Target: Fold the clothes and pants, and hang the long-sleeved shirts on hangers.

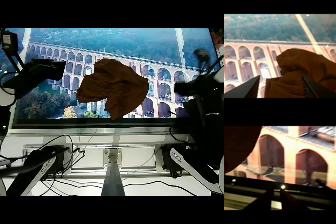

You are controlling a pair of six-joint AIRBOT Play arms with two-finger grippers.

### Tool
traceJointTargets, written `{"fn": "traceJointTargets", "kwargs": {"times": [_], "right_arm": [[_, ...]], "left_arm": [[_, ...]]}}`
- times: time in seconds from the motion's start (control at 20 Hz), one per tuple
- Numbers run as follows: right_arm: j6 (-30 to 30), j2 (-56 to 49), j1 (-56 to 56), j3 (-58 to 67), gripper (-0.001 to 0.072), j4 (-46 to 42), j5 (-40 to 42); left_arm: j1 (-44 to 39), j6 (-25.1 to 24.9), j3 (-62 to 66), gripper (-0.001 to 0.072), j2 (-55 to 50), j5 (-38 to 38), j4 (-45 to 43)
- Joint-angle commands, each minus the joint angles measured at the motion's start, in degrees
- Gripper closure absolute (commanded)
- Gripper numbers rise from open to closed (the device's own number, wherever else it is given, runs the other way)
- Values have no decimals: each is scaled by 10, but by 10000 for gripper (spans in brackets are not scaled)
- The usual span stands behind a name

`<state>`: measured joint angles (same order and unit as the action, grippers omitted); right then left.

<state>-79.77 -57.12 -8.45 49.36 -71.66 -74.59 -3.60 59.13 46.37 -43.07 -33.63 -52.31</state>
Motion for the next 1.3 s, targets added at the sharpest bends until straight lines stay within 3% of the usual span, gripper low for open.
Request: {"fn": "traceJointTargets", "kwargs": {"times": [0.0, 0.05, 0.2, 0.25, 0.3, 0.6, 0.85, 0.9, 0.95, 1.05, 1.1, 1.25], "right_arm": [[25, -1, -8, -204, 368, 231, 158], [25, -1, -8, -233, 295, 272, 200], [37, -34, -8, -255, 285, 363, 249], [55, -54, -8, -250, 187, 385, 243], [65, -75, -8, -245, 146, 398, 240], [64, -186, -1, -189, 161, 414, 246], [64, -242, 83, -120, 163, 414, 284], [64, -242, 97, -110, 180, 414, 305], [64, -242, 107, -100, 317, 413, 319], [64, -242, 113, -80, 661, 409, 323], [65, -241, 113, -70, 692, 409, 311], [125, -221, 113, 0, 694, 402, 216]], "left_arm": [[0, 0, 1, 122, 0, 0, 1], [0, 0, 1, 123, 0, 0, 1], [0, 7, 1, 123, 0, 2, 1], [0, 36, 1, 123, 0, 2, 1], [0, 69, 1, 123, 0, 2, 1], [3, 125, 0, 123, -9, 13, 0], [11, 193, 0, 123, -57, 13, 1], [16, 222, 0, 123, -67, 13, 1], [20, 252, 0, 123, -73, 13, 1], [26, 264, 0, 123, -75, 13, -1], [28, 264, 0, 123, -75, 13, -1], [47, 264, 1, 124, -75, 13, 2]]}}
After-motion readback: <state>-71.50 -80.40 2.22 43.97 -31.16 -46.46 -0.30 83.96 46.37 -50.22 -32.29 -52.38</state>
